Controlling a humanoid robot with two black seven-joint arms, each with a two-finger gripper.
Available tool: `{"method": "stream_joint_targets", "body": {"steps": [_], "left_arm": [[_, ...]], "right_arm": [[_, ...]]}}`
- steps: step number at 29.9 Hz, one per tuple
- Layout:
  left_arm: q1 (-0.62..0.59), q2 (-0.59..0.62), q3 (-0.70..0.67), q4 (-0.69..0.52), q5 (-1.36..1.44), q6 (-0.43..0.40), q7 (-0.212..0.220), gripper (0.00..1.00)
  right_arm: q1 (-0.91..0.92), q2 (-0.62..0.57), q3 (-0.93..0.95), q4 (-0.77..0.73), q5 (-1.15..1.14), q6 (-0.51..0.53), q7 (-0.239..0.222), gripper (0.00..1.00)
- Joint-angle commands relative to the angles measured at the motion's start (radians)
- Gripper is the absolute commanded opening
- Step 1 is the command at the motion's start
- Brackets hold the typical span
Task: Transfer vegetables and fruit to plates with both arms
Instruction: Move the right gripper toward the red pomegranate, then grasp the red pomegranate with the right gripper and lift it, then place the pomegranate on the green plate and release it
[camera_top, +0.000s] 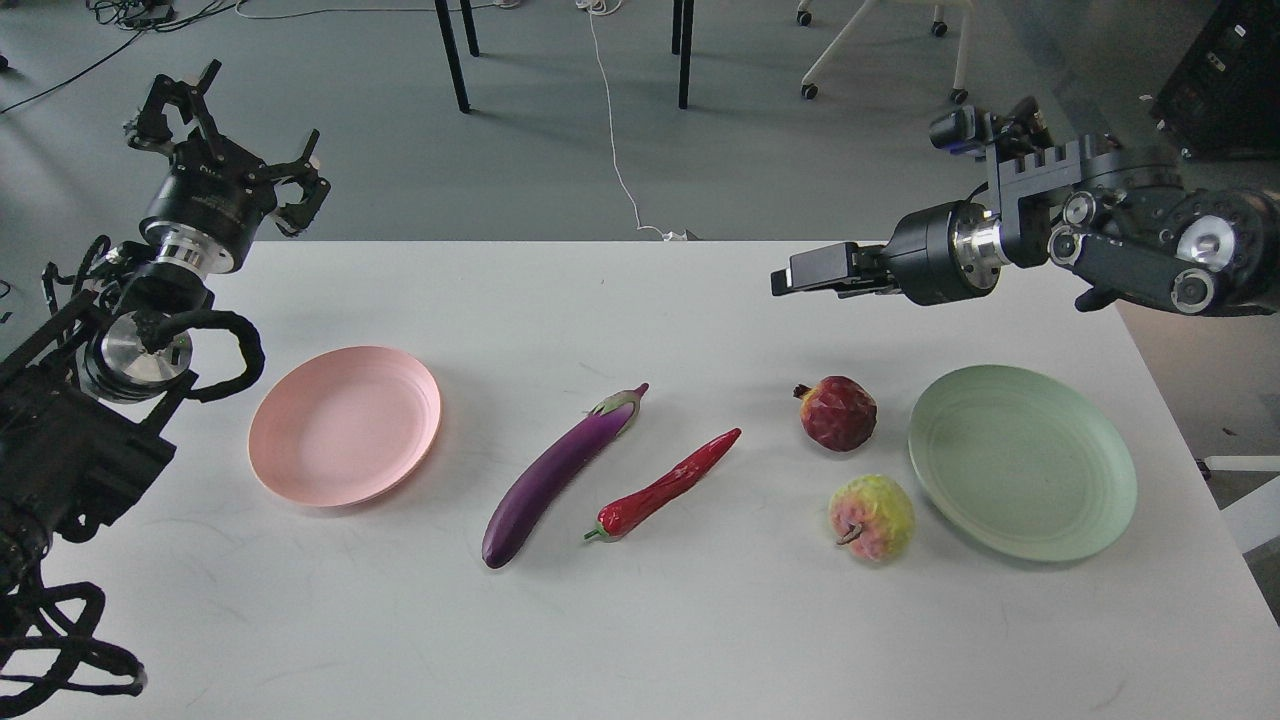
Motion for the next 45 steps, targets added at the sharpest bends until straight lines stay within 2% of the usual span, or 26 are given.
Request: {"method": "stream_joint_targets", "body": {"steps": [1,6,15,19,21,25,27,30,35,42,45], "left_arm": [[0.009,0.002,-0.001,0.001,0.0,-0.02,-0.002,0.98],[0.023,0.019,-0.001,0.001,-0.001,-0.028,-0.02,0.98],[0.027,0.039,0.0,0.004,-0.001,-0.028,-0.022,0.98],[0.031,0.042,0.0,0.008,-0.001,-0.028,-0.022,0.98],[0.032,0.042,0.0,0.011,-0.001,-0.028,-0.022,0.98],[0.032,0.051,0.0,0.014,-0.001,-0.028,-0.022,0.98],[0.031,0.051,0.0,0.014,-0.001,-0.028,-0.022,0.98],[0.029,0.051,-0.001,0.014,-0.001,-0.028,-0.023,0.98],[0.031,0.053,0.0,0.014,-0.001,-0.028,-0.022,0.98],[0.029,0.051,0.0,0.013,-0.001,-0.028,-0.022,0.98],[0.031,0.048,0.0,0.013,-0.001,-0.028,-0.022,0.98]], "right_arm": [[0.009,0.059,-0.101,-0.011,-0.079,0.0,0.0,0.97],[0.009,0.117,-0.2,-0.029,-0.084,0.0,0.0,0.95],[-0.004,0.248,-0.321,-0.13,-0.084,-0.012,0.0,0.93],[-0.021,0.291,-0.362,-0.139,-0.083,-0.015,0.0,0.88],[-0.034,0.305,-0.375,-0.144,-0.084,-0.015,0.0,0.83],[-0.031,0.3,-0.405,-0.144,-0.087,-0.012,0.0,0.63],[-0.028,0.294,-0.419,-0.143,-0.087,-0.012,0.0,0.56],[-0.021,0.26,-0.413,-0.144,-0.084,-0.015,0.0,0.51],[0.028,0.141,-0.33,-0.135,-0.08,-0.019,0.0,0.51],[0.055,-0.092,-0.319,-0.018,-0.113,-0.016,0.0,0.52],[0.005,-0.168,-0.313,-0.026,-0.201,-0.021,0.002,0.57]]}}
